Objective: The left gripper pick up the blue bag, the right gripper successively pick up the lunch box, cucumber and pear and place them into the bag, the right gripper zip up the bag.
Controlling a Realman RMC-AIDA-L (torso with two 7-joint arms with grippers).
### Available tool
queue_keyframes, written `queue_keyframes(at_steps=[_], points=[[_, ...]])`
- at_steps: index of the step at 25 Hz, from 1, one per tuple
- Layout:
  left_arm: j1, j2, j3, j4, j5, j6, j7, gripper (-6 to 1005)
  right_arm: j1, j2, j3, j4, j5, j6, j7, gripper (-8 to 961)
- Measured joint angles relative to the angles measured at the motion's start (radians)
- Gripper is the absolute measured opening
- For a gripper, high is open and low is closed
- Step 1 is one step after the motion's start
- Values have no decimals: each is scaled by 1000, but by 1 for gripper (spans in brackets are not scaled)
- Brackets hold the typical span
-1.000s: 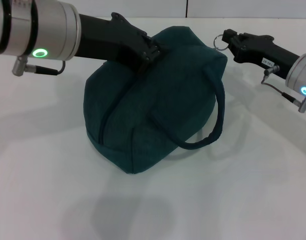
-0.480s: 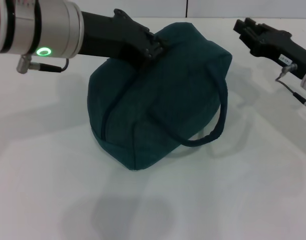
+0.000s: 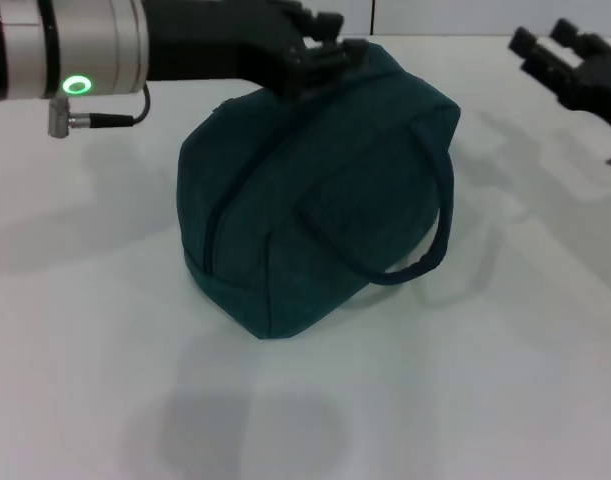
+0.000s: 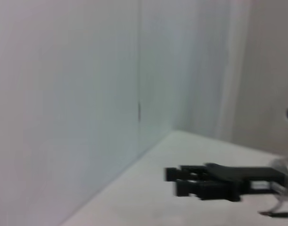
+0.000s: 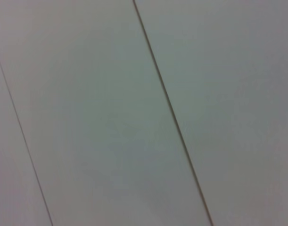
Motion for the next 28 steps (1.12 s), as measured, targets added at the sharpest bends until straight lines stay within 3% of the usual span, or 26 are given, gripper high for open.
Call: queue_keyframes(at_steps=[4, 9, 10, 11, 13, 15, 18, 21, 28], points=[[7, 0, -81, -117, -143, -19, 116, 375, -42, -38, 24, -18, -15, -112, -9, 710], [24, 5, -195, -303, -367, 87, 333, 528, -80, -132, 27, -42, -94, -335, -9, 848], [28, 5, -228, -347, -398, 135, 391, 558, -85, -172, 32, -49, -149, -433, -9, 875], [31, 5, -253, -378, -409, 169, 426, 589, -85, -172, 32, -49, -149, -433, -9, 877], [38, 5, -318, -459, -426, 259, 518, 666, -88, -206, 35, -67, -224, -513, -4, 882], [50, 7, -393, -545, -427, 346, 606, 742, -90, -224, 35, -90, -305, -573, 14, 886], [83, 17, -478, -631, -397, 451, 710, 825, -96, -227, 35, -114, -408, -632, 34, 886], [142, 25, -509, -670, -333, 492, 783, 843, -112, -206, 36, -140, -519, -648, 37, 886], [250, 15, -522, -777, -195, 495, 985, 878, -170, -107, 138, -146, -763, -614, 3, 886]])
